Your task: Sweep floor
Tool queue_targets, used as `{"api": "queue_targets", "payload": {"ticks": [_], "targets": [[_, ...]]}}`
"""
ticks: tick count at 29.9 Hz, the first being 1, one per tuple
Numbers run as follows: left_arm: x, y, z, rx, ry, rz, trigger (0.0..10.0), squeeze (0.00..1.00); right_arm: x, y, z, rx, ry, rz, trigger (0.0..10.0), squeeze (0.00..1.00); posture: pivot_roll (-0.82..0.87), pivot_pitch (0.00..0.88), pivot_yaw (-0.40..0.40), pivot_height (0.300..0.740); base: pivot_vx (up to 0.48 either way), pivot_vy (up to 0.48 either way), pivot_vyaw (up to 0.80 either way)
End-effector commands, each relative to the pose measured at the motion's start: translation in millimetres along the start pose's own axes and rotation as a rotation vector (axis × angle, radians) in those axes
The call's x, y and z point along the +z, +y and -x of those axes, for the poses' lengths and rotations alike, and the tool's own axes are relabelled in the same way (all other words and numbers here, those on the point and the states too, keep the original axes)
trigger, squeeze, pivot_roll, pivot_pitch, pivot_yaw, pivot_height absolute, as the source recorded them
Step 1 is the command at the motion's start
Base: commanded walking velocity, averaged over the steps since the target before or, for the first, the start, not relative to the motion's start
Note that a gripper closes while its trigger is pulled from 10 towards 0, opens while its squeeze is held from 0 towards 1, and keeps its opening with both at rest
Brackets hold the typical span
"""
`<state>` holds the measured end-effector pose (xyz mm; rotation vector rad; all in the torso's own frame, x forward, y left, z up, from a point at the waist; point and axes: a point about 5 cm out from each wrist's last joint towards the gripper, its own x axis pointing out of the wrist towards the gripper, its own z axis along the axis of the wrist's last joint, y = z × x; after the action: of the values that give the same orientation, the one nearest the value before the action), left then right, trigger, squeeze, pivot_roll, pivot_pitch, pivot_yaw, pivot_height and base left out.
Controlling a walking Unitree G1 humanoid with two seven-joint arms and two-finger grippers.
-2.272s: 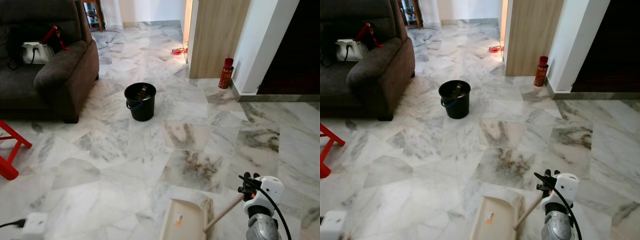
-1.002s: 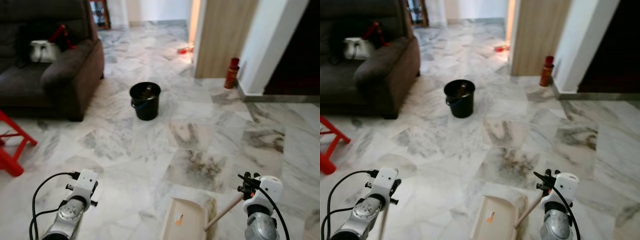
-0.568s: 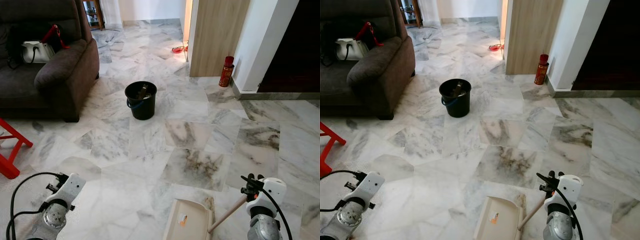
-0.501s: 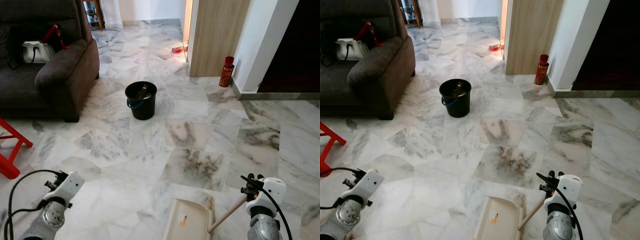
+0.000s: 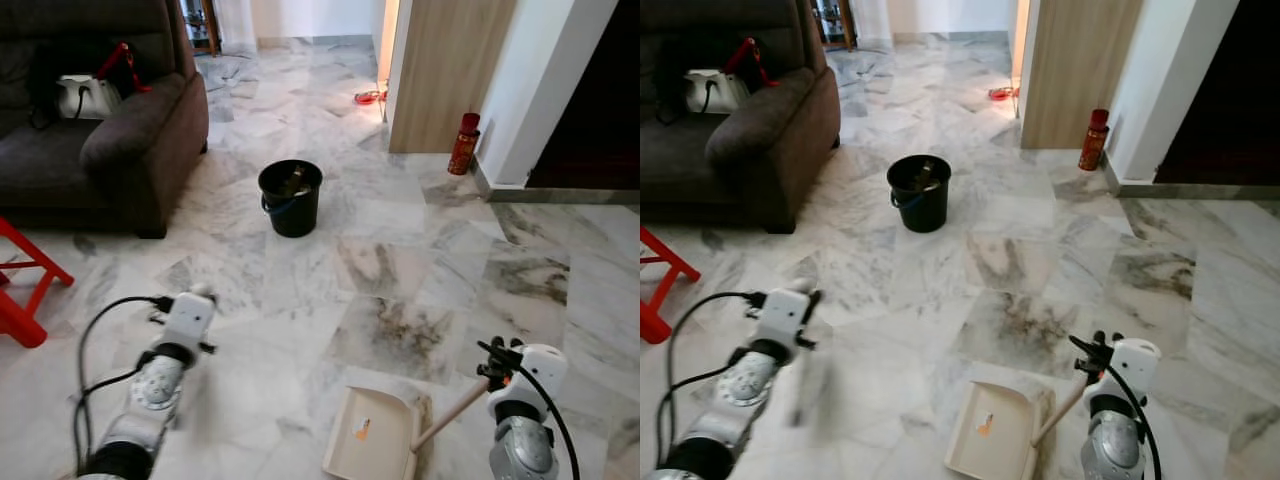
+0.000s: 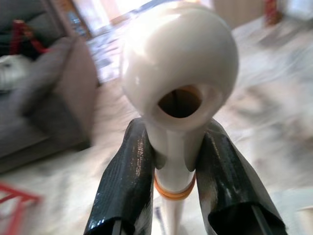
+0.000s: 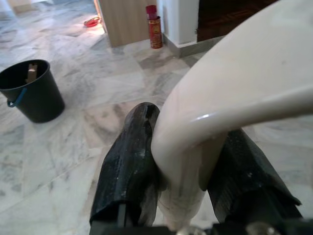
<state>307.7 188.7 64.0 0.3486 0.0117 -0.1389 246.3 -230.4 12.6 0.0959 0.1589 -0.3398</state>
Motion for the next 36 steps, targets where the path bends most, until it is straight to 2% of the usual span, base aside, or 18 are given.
{"api": "queue_targets", "payload": {"ticks": [1, 11, 12, 17, 22, 28, 36], "targets": [[14.4, 10.8, -5.7, 0.020, -0.060, -0.030, 10.0, 0.00, 5.8, -0.2, -3.5, -0.010, -0.028, -0.007, 10.0, 0.00, -0.01, 0.000, 0.000, 0.740, 0.000, 0.000, 0.00], [8.1, -5.7, -0.9, -0.046, -0.033, 0.037, 10.0, 0.00, 20.9, 2.3, -14.1, -0.038, -0.078, -0.056, 10.0, 0.00, -0.04, 0.000, -0.002, 0.740, 0.000, 0.000, 0.00], [8.9, -6.7, -1.4, -0.030, -0.037, 0.069, 10.0, 0.00, 24.6, 3.5, -15.8, -0.032, -0.091, -0.053, 10.0, 0.00, -0.04, 0.000, -0.006, 0.740, 0.000, 0.000, 0.00], [16.8, -0.3, -5.6, 0.003, -0.065, 0.125, 10.0, 0.00, 28.2, 5.1, -19.3, -0.029, -0.097, -0.062, 10.0, 0.00, -0.04, 0.000, -0.012, 0.740, 0.000, 0.000, 0.00], [28.2, 4.7, -10.4, 0.005, -0.106, 0.128, 10.0, 0.00, 32.6, 6.9, -21.6, -0.019, -0.111, -0.068, 10.0, 0.00, -0.04, 0.000, -0.017, 0.740, 0.000, 0.000, -0.76], [50.1, 2.1, -20.0, -0.044, -0.178, 0.112, 10.0, 0.00, 35.3, 7.0, -23.5, -0.018, -0.117, -0.070, 10.0, 0.00, -0.03, 0.000, -0.021, 0.740, 0.000, 0.000, -0.80], [50.8, 1.3, -19.7, -0.047, -0.175, 0.117, 10.0, 0.00, 35.5, 8.2, -24.2, -0.017, -0.113, -0.066, 10.0, 0.00, -0.03, 0.000, -0.019, 0.740, 0.000, 0.000, -0.79]]}}
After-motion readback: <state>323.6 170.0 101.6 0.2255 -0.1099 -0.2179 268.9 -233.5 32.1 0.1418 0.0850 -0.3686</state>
